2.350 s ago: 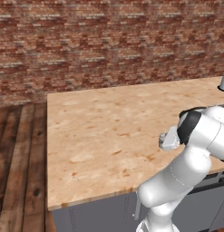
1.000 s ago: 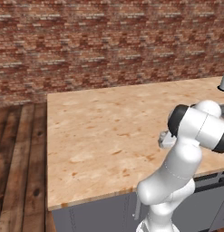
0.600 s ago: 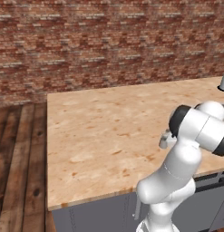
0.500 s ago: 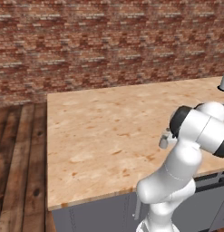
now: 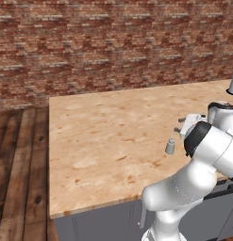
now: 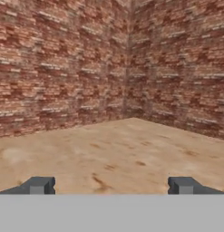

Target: Move the mustard and shaker from the cabinet to the dining counter.

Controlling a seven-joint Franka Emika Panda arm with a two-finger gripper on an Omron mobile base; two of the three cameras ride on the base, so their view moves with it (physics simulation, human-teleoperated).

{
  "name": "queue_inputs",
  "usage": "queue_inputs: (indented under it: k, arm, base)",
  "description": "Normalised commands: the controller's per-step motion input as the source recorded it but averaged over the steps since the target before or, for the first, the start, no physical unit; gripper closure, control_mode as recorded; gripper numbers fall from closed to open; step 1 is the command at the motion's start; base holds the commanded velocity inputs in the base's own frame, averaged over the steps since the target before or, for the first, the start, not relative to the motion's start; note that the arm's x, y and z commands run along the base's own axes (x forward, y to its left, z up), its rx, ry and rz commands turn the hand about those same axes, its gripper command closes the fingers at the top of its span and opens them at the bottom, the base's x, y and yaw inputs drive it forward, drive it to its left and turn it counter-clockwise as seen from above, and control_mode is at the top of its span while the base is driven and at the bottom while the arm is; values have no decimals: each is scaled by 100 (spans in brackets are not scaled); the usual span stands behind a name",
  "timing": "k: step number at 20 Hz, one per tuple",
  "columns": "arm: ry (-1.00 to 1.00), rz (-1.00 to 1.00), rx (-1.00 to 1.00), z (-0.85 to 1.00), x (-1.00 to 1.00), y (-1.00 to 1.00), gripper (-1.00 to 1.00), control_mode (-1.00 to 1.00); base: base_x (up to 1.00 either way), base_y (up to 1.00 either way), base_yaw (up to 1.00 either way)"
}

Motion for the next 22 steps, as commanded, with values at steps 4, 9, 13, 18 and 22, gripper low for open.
queue_inputs:
  k: [4, 9, 13, 18, 22]
  arm:
    - [-9, -12, -7, 100, -42, 17, -100, -100]
    - [-1, -13, -29, 100, -40, 38, -100, -100]
    - [0, -7, -47, 100, -20, 62, -100, -100]
    - [0, -10, -36, 99, -11, 60, -100, -100]
    - [0, -16, -26, 53, -6, 79, -100, -100]
  base:
    - [0, 0, 0]
    - [0, 0, 0]
    - [0, 0, 0]
    - [0, 0, 0]
    - [0, 0, 0]
